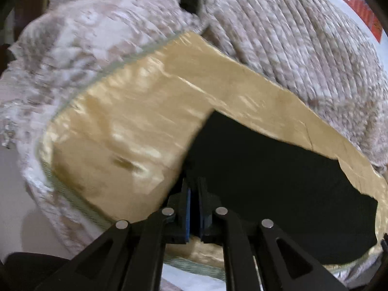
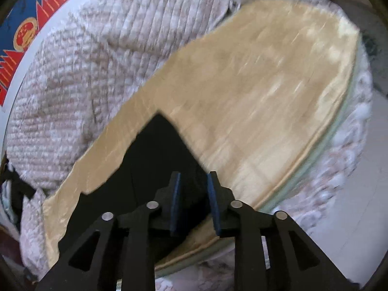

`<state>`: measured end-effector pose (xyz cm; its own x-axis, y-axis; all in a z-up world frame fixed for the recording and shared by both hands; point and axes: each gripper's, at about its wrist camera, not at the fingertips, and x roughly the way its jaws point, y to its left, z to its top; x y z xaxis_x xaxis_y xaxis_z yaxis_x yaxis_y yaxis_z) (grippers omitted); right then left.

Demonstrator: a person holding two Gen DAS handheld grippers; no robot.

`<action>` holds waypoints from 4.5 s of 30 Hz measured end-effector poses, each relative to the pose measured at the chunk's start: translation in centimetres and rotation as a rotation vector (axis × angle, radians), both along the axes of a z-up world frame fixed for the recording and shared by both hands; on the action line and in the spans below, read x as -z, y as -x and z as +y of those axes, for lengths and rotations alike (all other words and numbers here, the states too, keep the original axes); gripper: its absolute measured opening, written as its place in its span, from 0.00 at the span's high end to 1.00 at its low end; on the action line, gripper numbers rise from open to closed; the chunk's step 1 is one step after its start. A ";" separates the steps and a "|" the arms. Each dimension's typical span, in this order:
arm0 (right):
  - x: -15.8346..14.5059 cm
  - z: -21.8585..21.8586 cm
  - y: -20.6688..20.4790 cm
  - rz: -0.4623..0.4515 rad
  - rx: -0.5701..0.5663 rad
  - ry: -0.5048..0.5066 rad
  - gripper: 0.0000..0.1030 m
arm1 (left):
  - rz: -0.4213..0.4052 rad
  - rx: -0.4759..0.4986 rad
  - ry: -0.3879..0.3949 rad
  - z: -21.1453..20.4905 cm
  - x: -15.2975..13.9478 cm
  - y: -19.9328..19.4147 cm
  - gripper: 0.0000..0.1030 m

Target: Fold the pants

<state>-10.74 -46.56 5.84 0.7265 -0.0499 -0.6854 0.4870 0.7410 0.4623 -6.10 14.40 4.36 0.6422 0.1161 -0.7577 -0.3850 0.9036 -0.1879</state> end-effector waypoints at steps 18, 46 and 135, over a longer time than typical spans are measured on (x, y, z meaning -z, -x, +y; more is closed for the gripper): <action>0.6 5.5 -15.3 0.121 -0.405 0.368 0.75 | 0.087 0.214 -0.113 -5.5 2.3 -12.7 0.91; 3.8 21.7 -2.8 -0.011 -0.732 0.526 0.46 | -0.066 0.386 -0.169 -12.6 2.2 -0.2 0.62; 2.4 17.0 -1.9 -0.070 -0.521 0.283 0.46 | -0.240 0.526 0.040 -17.2 -4.4 -2.9 0.94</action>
